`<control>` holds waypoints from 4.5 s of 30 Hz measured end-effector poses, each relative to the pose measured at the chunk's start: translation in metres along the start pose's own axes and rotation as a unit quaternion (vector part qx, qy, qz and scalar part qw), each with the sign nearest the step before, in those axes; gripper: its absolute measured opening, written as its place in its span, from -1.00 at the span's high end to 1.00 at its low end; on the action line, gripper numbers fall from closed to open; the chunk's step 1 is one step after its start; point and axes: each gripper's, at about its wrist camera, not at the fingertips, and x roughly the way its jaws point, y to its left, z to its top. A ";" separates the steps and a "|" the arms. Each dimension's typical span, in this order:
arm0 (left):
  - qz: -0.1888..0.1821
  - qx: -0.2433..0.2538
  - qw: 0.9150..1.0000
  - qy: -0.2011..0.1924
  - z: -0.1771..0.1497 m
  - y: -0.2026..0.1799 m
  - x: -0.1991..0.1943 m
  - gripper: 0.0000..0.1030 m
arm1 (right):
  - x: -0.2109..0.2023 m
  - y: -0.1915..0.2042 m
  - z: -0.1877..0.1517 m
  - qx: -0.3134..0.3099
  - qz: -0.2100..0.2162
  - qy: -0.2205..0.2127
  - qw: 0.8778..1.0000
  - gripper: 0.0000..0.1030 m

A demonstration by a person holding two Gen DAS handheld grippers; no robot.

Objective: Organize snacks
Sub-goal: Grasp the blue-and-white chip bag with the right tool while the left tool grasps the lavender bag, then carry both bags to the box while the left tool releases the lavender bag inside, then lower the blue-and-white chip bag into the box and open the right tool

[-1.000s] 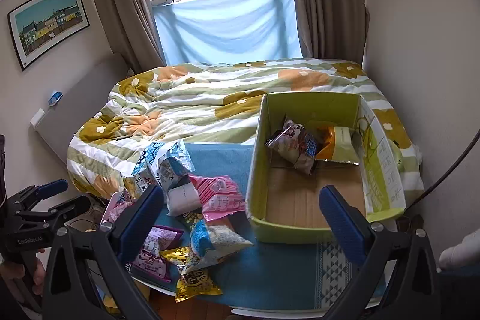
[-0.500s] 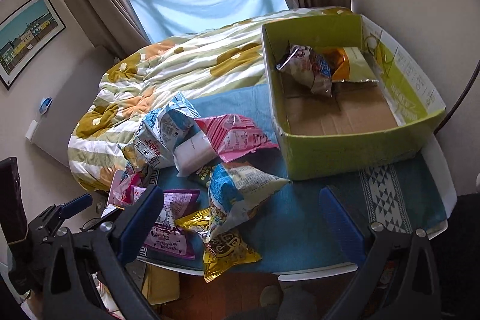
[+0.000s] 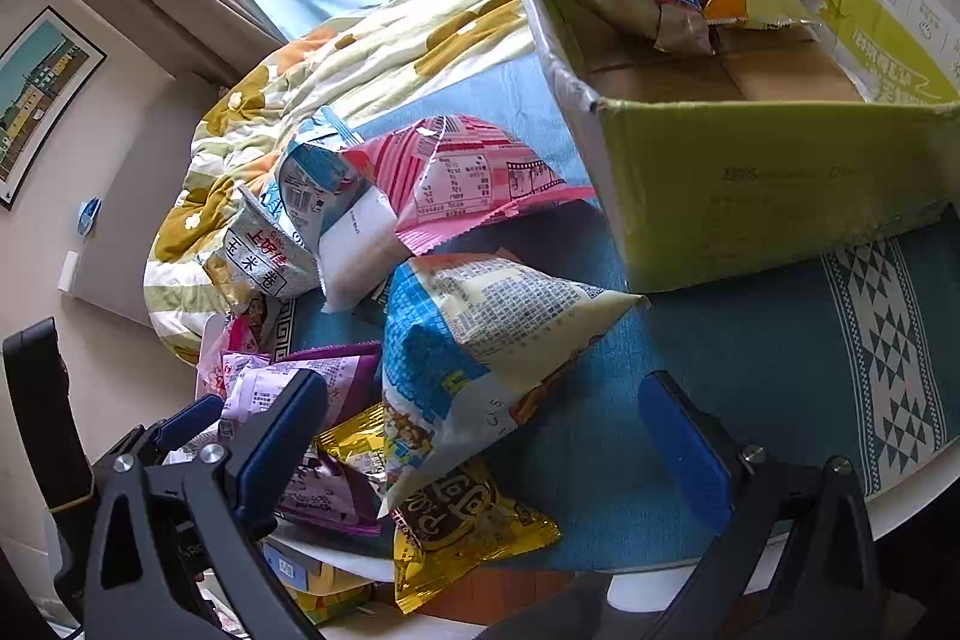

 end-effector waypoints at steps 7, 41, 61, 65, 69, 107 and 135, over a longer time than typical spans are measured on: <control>0.001 -0.006 1.000 0.019 0.000 0.005 0.011 -0.41 | 0.018 -0.007 0.003 0.009 0.008 0.011 1.000 -1.00; -0.002 0.006 1.000 -0.015 0.005 0.004 -0.026 -0.05 | 0.017 -0.004 0.009 -0.001 0.033 -0.006 0.999 -0.25; -0.039 0.016 0.991 -0.125 0.017 0.019 -0.131 -0.04 | -0.080 0.041 -0.006 -0.036 0.043 -0.088 0.995 -0.23; -0.043 0.032 0.988 -0.148 0.025 0.013 -0.153 -0.05 | -0.108 0.049 -0.002 -0.047 0.032 -0.119 0.991 -0.21; -0.048 0.039 0.984 -0.168 0.040 0.001 -0.168 -0.05 | -0.132 0.045 0.006 -0.051 0.029 -0.144 0.988 -0.21; -0.038 0.063 0.994 -0.084 0.170 -0.257 -0.050 -0.98 | -0.136 -0.170 0.182 -0.139 -0.038 -0.064 0.987 -0.24; -0.036 0.017 0.994 -0.101 0.144 -0.218 -0.080 -0.98 | -0.107 -0.160 0.186 -0.168 -0.062 -0.039 0.983 -0.99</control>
